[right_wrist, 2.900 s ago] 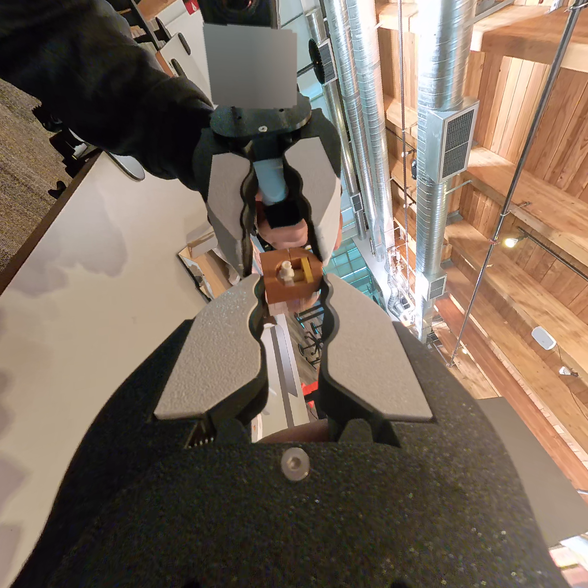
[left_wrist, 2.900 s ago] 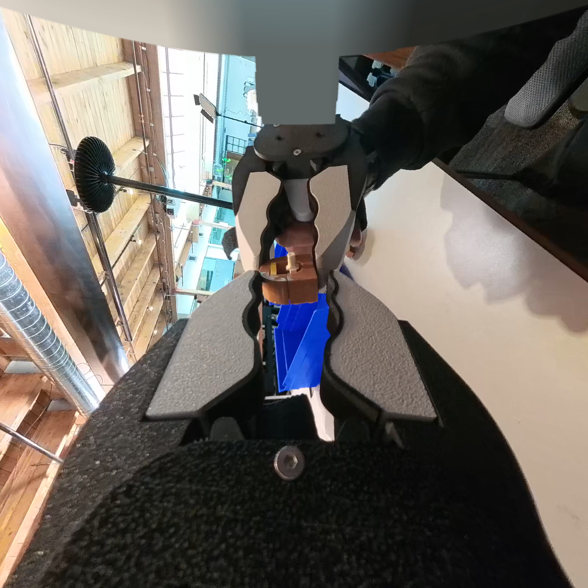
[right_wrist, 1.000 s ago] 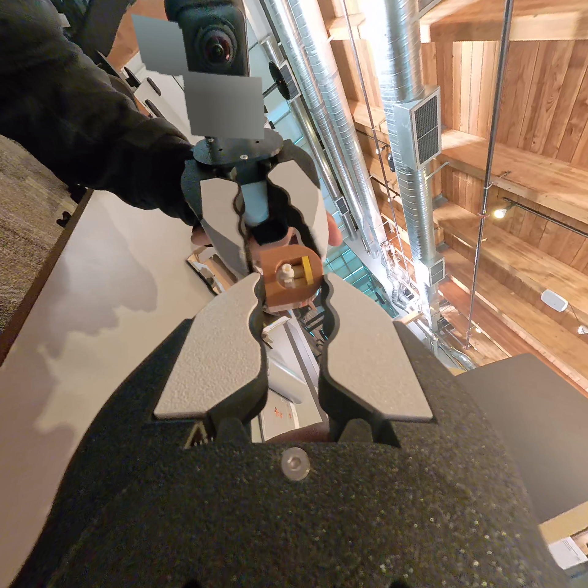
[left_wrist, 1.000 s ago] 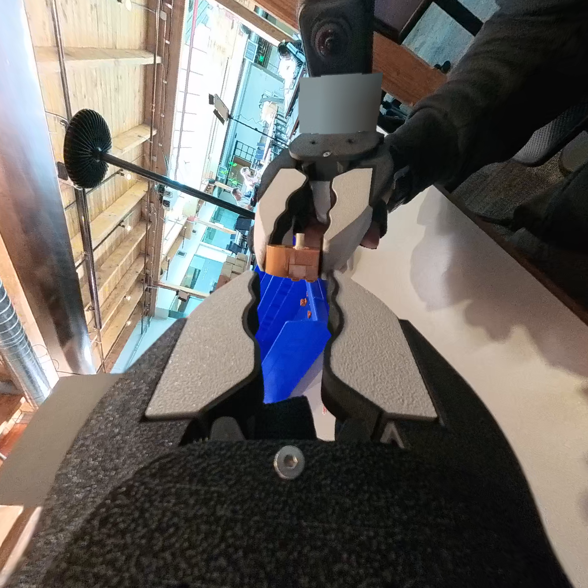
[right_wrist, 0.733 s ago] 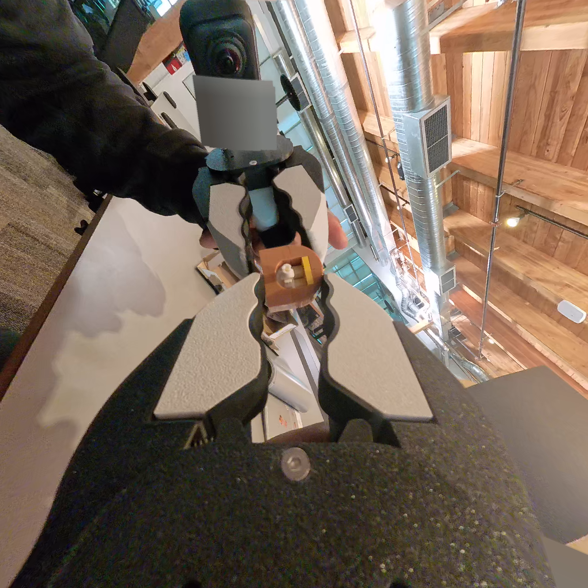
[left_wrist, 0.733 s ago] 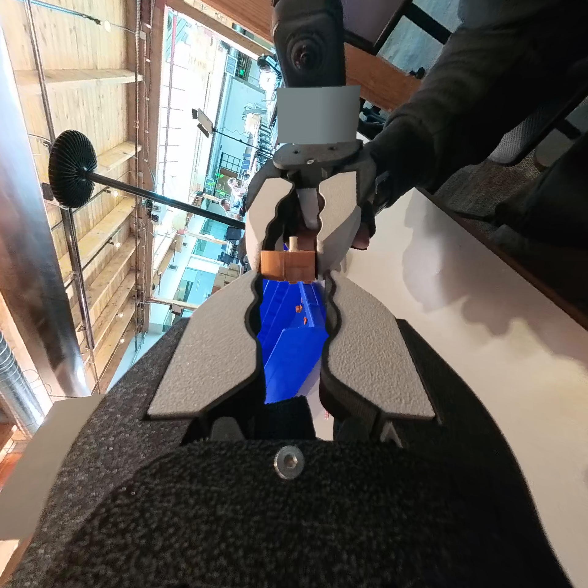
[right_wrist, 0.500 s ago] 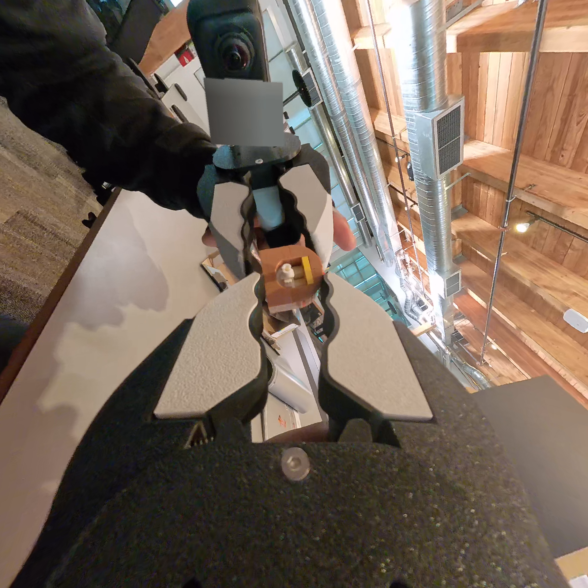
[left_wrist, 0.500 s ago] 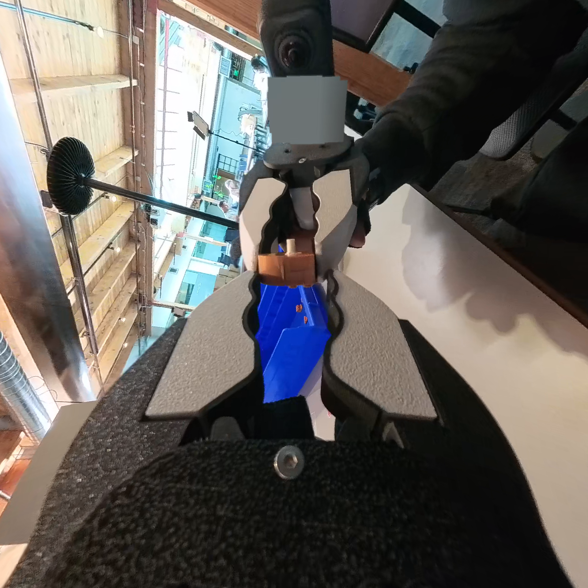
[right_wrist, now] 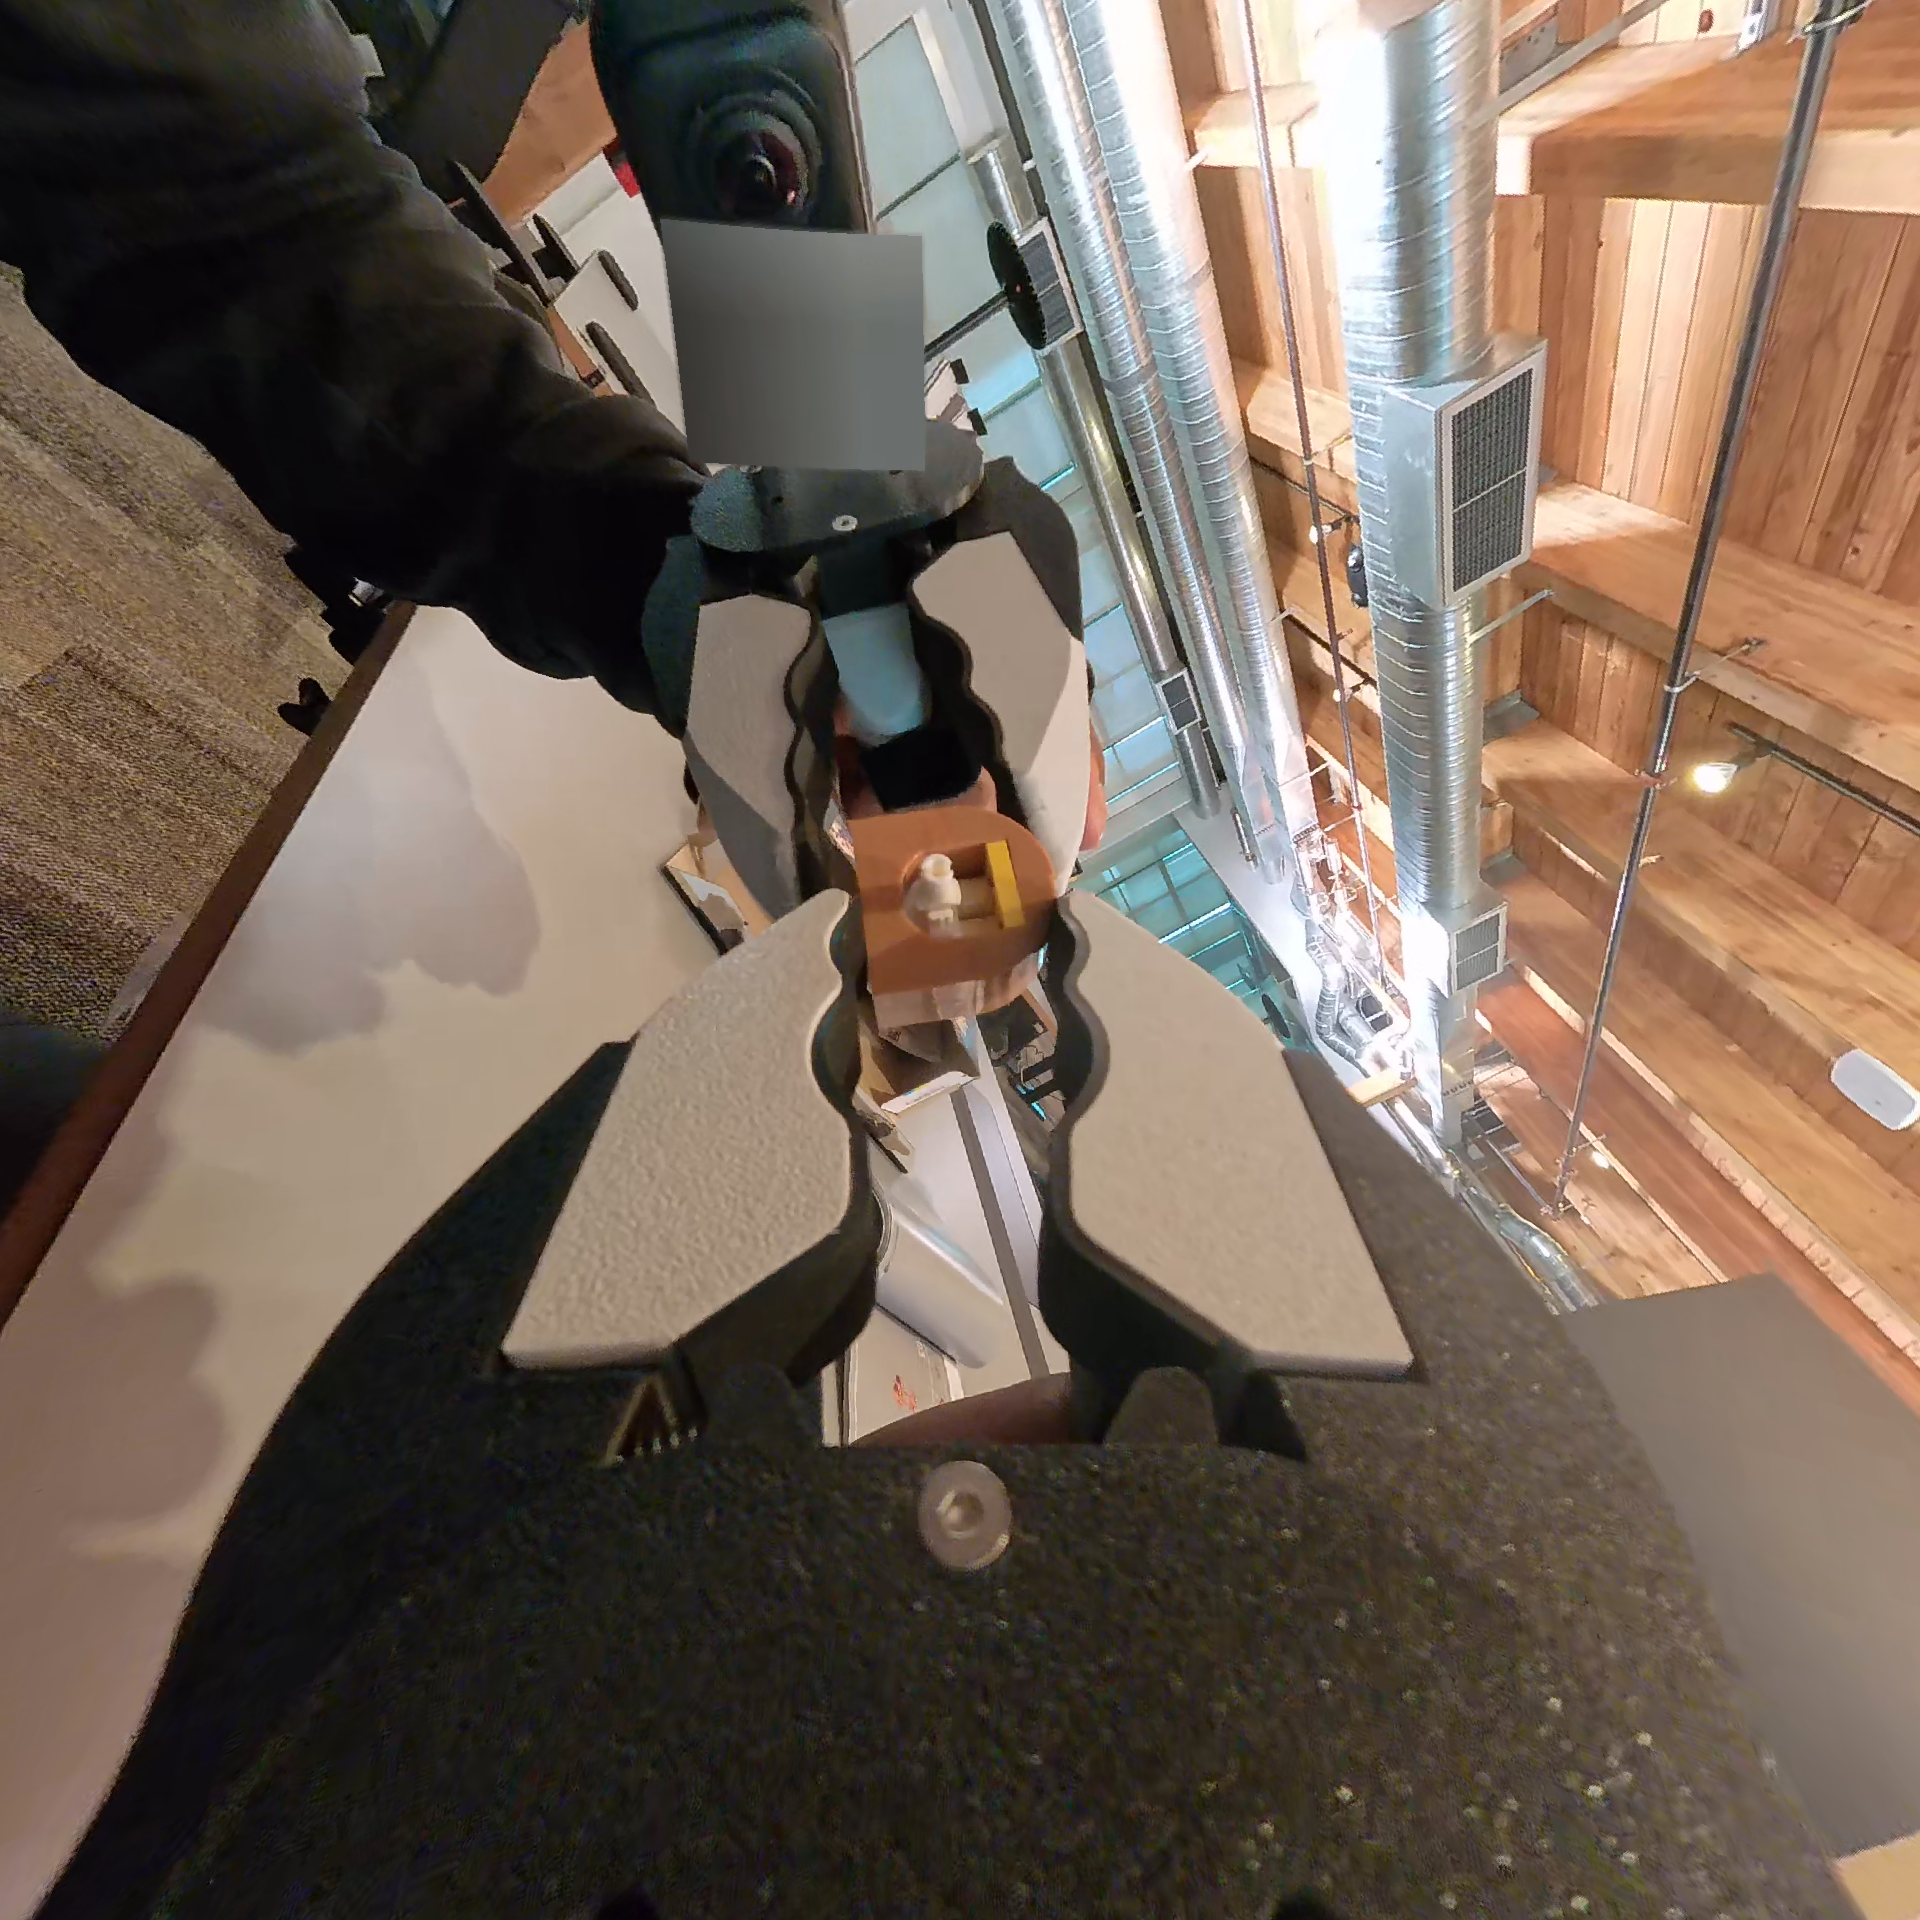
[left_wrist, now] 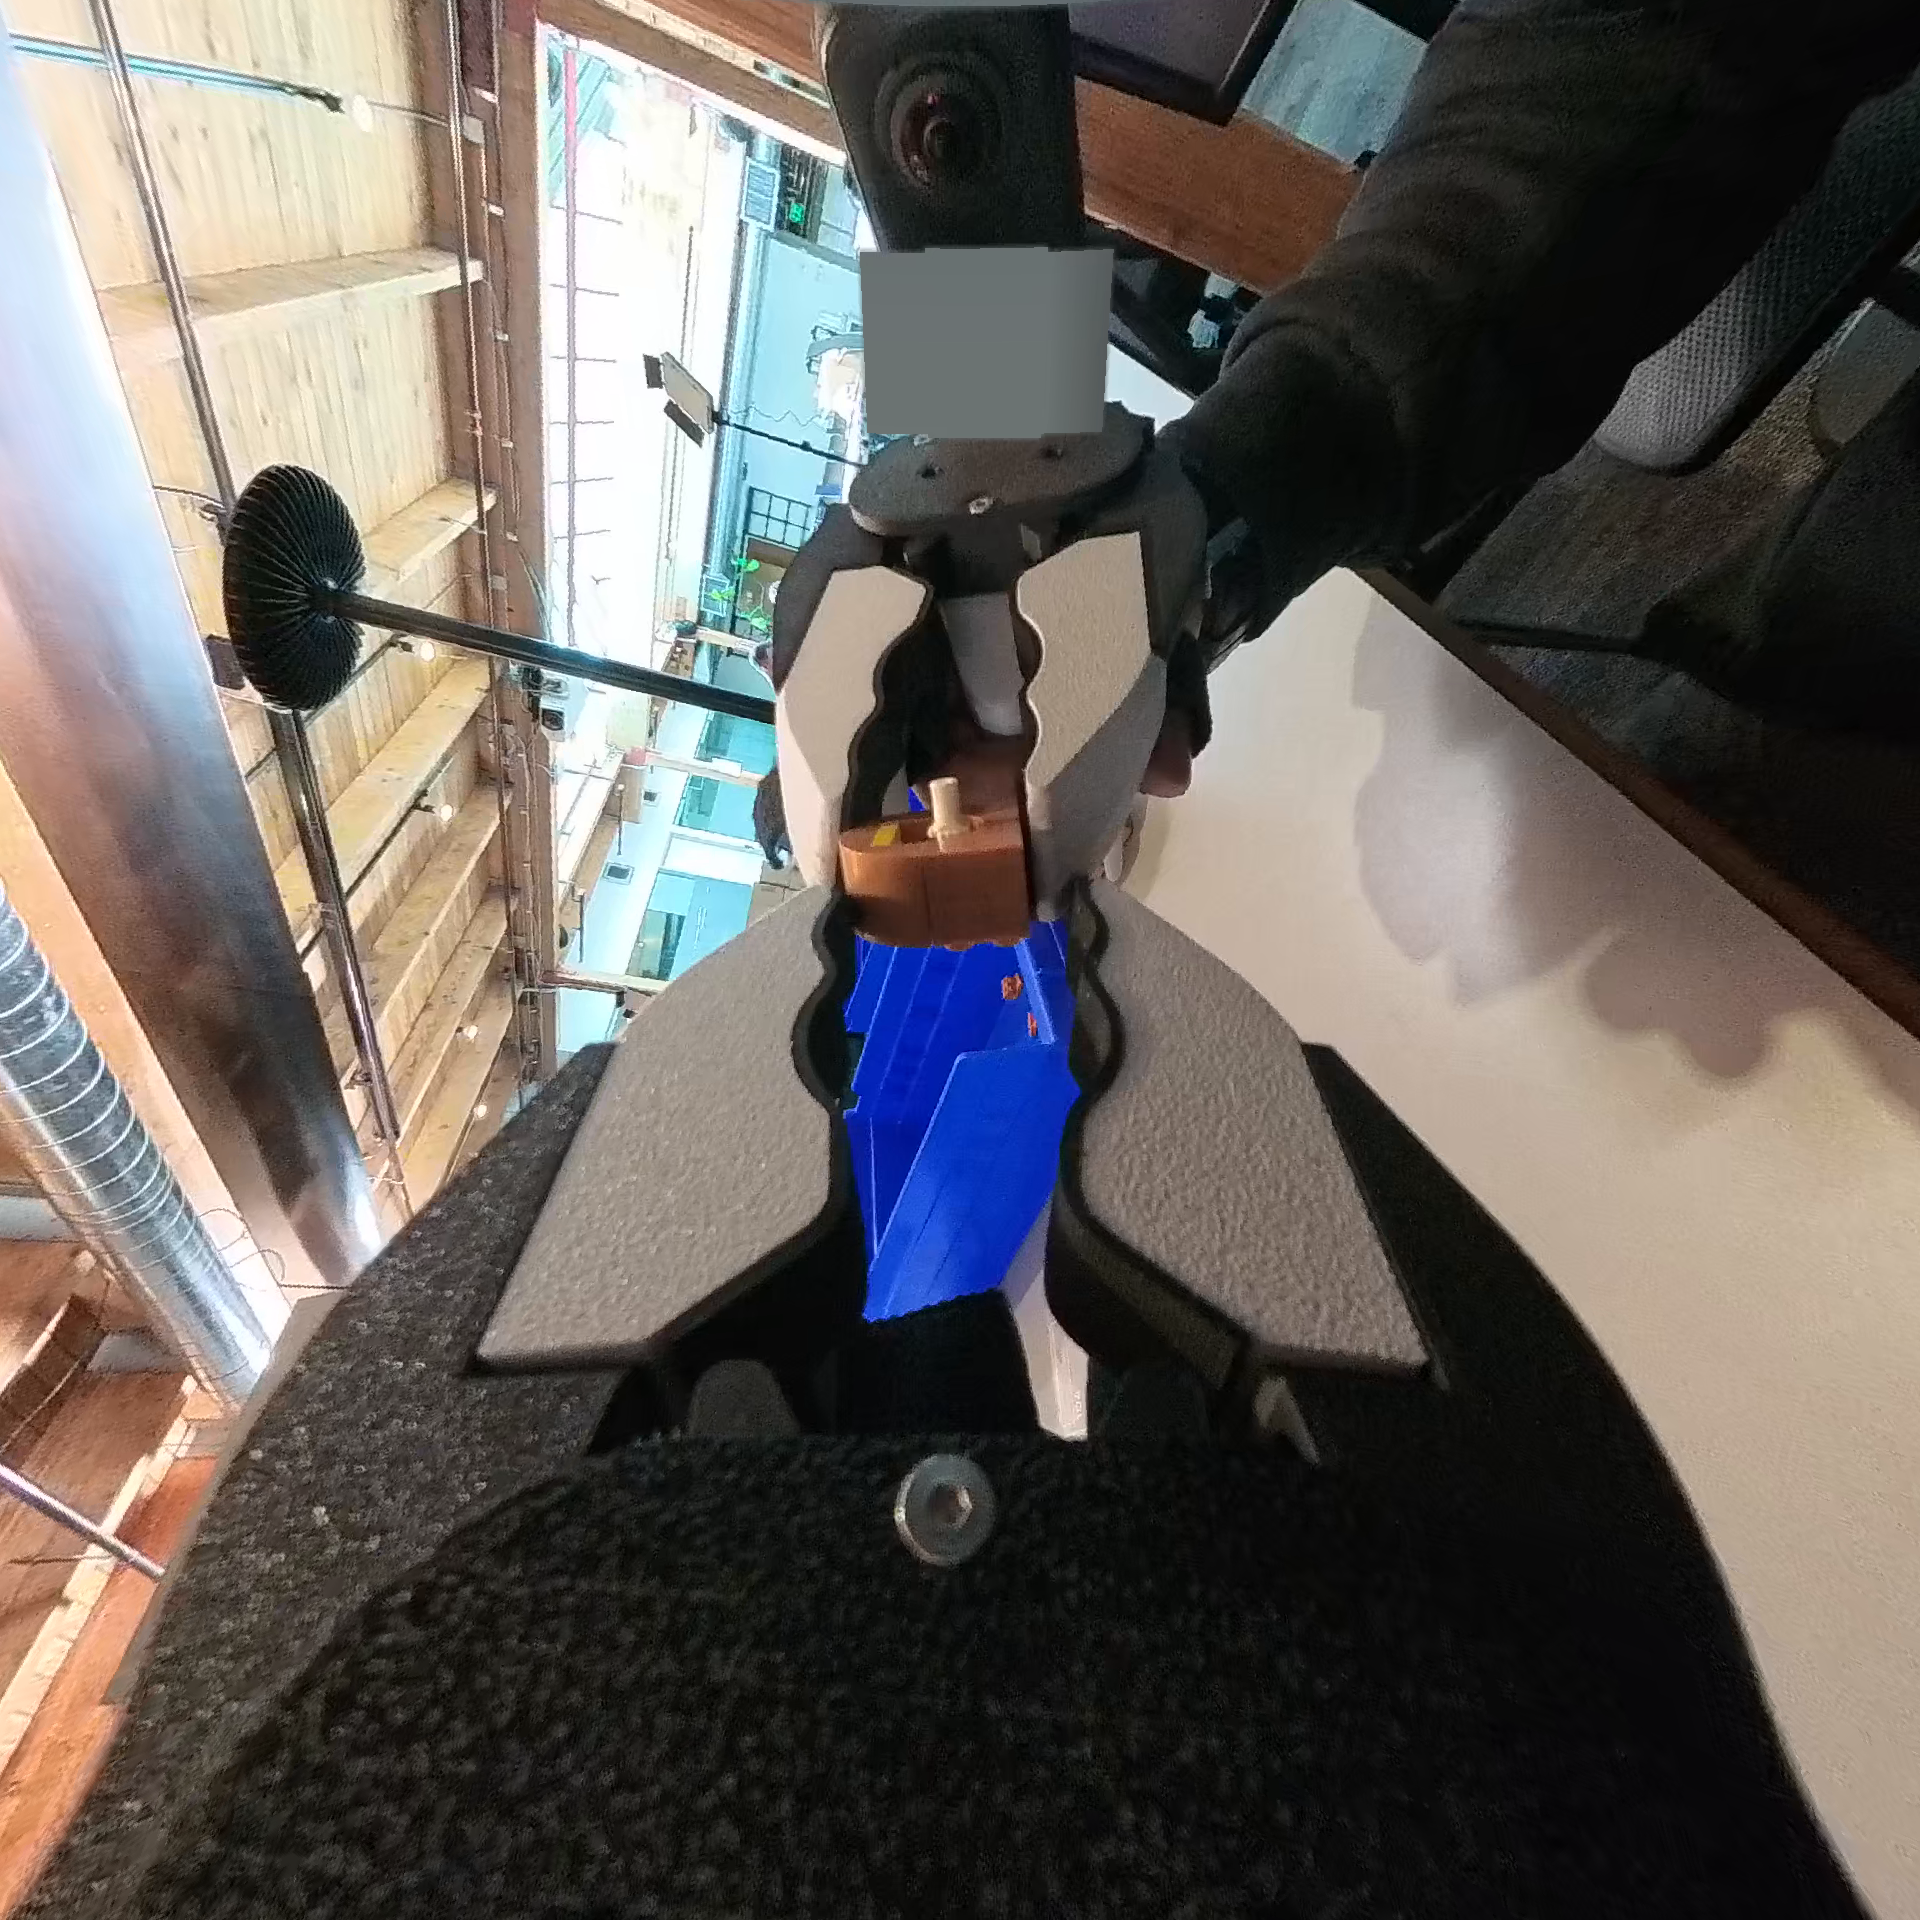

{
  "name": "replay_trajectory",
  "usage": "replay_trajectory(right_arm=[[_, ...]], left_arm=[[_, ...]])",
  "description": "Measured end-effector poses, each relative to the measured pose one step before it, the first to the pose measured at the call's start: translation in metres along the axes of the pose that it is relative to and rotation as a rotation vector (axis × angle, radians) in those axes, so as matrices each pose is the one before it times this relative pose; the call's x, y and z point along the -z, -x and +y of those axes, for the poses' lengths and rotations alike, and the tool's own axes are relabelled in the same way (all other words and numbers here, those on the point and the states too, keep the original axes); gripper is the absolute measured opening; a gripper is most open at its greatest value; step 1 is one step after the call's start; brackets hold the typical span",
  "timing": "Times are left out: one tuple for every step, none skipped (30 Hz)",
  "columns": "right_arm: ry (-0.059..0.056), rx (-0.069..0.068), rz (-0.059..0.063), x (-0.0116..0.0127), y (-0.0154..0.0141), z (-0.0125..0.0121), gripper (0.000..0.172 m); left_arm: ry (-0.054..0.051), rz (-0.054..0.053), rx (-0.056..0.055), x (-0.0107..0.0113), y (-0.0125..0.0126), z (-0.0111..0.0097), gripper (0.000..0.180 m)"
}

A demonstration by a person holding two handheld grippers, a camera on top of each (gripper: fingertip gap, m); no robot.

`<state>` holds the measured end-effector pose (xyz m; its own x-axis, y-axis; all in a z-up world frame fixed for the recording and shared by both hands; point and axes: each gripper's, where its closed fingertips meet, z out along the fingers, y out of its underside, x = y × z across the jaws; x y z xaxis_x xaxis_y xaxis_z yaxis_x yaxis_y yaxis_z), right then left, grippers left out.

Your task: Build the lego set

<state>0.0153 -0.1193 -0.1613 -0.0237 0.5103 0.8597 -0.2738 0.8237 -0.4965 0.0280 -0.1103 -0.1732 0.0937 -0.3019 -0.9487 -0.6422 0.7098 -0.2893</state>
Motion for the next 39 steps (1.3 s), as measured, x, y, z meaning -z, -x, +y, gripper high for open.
replay_trajectory(right_arm=[[0.0002,0.0001,-0.0027,-0.0003,0.00015,-0.00036,0.033],[0.0013,0.0014,-0.0027,-0.00021,0.00036,-0.00015,0.033],[-0.0011,0.0008,-0.0009,-0.00014,0.00007,-0.00036,0.033],[0.0006,-0.0001,-0.0032,-0.00021,0.00042,-0.00008,0.033],[0.0049,0.0011,-0.0007,-0.0002,0.00016,0.0009,0.033],[0.0024,0.0029,0.0032,-0.00018,-0.00016,0.00058,0.033],[0.0023,0.0007,-0.0008,-0.00007,0.00002,0.00059,0.033],[0.001,-0.0022,-0.0022,0.00007,0.00024,0.00049,0.033],[-0.0008,-0.0009,-0.0003,0.0,0.00009,0.00011,0.033],[0.0023,-0.0002,-0.0032,-0.00008,0.00077,0.00057,0.033],[-0.002,-0.0022,0.0017,-0.00016,0.00009,0.00008,0.033],[-0.0006,-0.0008,-0.0025,-0.00002,0.00056,0.00002,0.033],[-0.0002,-0.0012,-0.0027,0.00003,0.00055,0.00015,0.033],[-0.0042,-0.001,0.0023,0.00005,0.0,-0.00039,0.033],[-0.0008,0.0025,0.0028,0.00021,-0.00017,-0.0002,0.033],[0.0012,0.0044,0.0072,0.00024,-0.00105,-0.00001,0.033],[0.0087,0.0084,0.014,0.00008,-0.00214,0.00098,0.033],[0.0133,0.0111,0.0132,0.00011,-0.00209,0.00159,0.033],[0.0102,0.0076,0.0258,0.00039,-0.00374,0.00137,0.033],[0.0062,0.0058,0.041,0.00068,-0.00578,0.00085,0.033],[0.0069,0.0044,0.0174,0.00071,-0.00244,0.0008,0.033],[0.0082,0.005,0.0194,0.00075,-0.00212,0.00089,0.033],[0.0122,0.0108,0.0259,0.00035,-0.00217,0.00162,0.033],[0.0163,0.0196,0.0157,0.00009,-0.00003,0.00229,0.033],[0.0211,0.0269,0.0139,-0.00031,0.00076,0.00312,0.033],[0.0224,0.0294,0.0209,-0.00075,0.00014,0.00326,0.033],[0.0153,0.0242,0.0088,-0.00088,0.00168,0.00228,0.033],[0.0081,0.0181,0.0015,-0.00116,0.00273,0.00118,0.033],[0.0053,0.0192,0.0155,-0.00117,0.00066,0.00073,0.033],[0.0086,0.0199,0.0127,-0.00131,0.00084,0.00123,0.033],[0.0065,0.0153,0.004,-0.00124,0.00183,0.00091,0.033],[-0.0003,0.0066,0.0004,-0.00101,0.00209,-0.00009,0.033],[-0.0047,0.0005,-0.0064,-0.00074,0.00287,-0.00086,0.033],[-0.0031,-0.0005,-0.0056,-0.0006,0.00259,-0.00063,0.033],[0.0057,0.0009,0.005,-0.00062,0.00052,0.00084,0.033],[0.0021,0.0016,-0.0007,-0.0003,0.00096,0.00061,0.033],[-0.0023,-0.0056,-0.0076,0.00001,0.00157,-0.00002,0.033],[0.0,-0.0085,-0.0029,-0.00029,0.00102,0.00011,0.033],[-0.0004,-0.0075,0.0022,-0.00056,0.00057,0.00006,0.033]], left_arm=[[0.0005,0.0014,0.0022,0.00029,0.00005,-0.00029,0.038],[0.0022,0.0022,0.0004,0.0003,-0.00022,-0.00005,0.038],[-0.0014,-0.0005,-0.0044,0.00029,0.00018,-0.00031,0.038],[0.0008,0.0028,-0.0018,0.00011,-0.00036,0.00006,0.038],[0.0077,0.0038,-0.0033,-0.00002,-0.0002,0.00089,0.037],[0.0054,-0.0028,-0.0117,-0.00013,0.0002,0.00065,0.038],[0.003,-0.0002,-0.0006,-0.00031,-0.00013,0.00055,0.038],[-0.0001,0.0007,0.004,-0.00012,-0.00018,0.00023,0.038],[-0.0017,-0.0008,0.0005,-0.00014,-0.00014,0.00014,0.037],[0.003,0.006,0.0037,0.00006,-0.00067,0.00051,0.037],[-0.0005,-0.0016,-0.006,0.00016,0.00002,0.00009,0.037],[-0.0008,0.0017,0.0023,0.0,-0.00047,-0.00001,0.037],[-0.0004,0.0047,0.0072,0.00015,-0.0005,-0.00002,0.037],[-0.0032,-0.0037,-0.0052,0.0001,0.00026,-0.00043,0.037],[-0.0009,-0.0042,0.0002,-0.00018,0.00023,-0.0001,0.037],[-0.0017,-0.0093,0.0029,-0.00043,0.0008,0.00001,0.038],[0.0028,-0.0102,0.0125,-0.00085,0.00088,0.00106,0.038],[0.0011,-0.0168,0.0222,-0.00111,0.00149,0.00153,0.039],[-0.0001,-0.0354,0.0212,-0.00009,0.00328,0.00183,0.039],[0.0008,-0.0504,0.026,0.00119,0.00499,0.00247,0.035],[0.0007,-0.009,0.0381,0.00208,-0.00021,0.00318,0.036],[0.0008,0.0118,0.0763,0.00223,-0.00227,0.00383,0.039],[-0.0017,0.0048,0.1165,0.00175,-0.00064,0.00336,0.039],[-0.0161,-0.0123,0.1397,0.00123,0.00218,0.00081,0.039],[-0.0226,0.0,0.1459,0.00113,0.0011,-0.00134,0.04],[-0.0236,-0.0041,0.1361,0.00078,0.00151,-0.00222,0.039],[-0.0233,-0.0124,0.1126,0.00004,0.0018,-0.0026,0.038],[-0.0156,-0.0093,0.0887,-0.00088,0.00059,-0.0014,0.037],[0.0054,-0.022,0.072,-0.00184,0.00168,0.00193,0.036],[0.0043,-0.0073,0.0436,-0.00207,-0.00081,0.00233,0.036],[0.0027,-0.0035,0.0278,-0.00191,-0.00157,0.00263,0.035],[0.0133,-0.0169,0.0159,-0.00205,0.00084,0.00424,0.035],[0.0078,-0.0035,0.0039,-0.00156,-0.00086,0.00359,0.034],[-0.0026,0.0011,0.006,-0.00091,-0.00103,0.00216,0.033],[-0.0093,-0.0003,0.0114,-0.00003,-0.00026,0.00109,0.031],[-0.0032,0.0076,0.0129,0.00028,-0.00091,0.00175,0.023],[-0.0029,0.0015,0.0055,0.00056,0.00004,0.00149,0.021],[-0.01,-0.002,0.0005,0.0007,0.00032,0.00064,0.021],[-0.0143,-0.0026,-0.0025,0.00055,0.00036,-0.00008,0.021]])
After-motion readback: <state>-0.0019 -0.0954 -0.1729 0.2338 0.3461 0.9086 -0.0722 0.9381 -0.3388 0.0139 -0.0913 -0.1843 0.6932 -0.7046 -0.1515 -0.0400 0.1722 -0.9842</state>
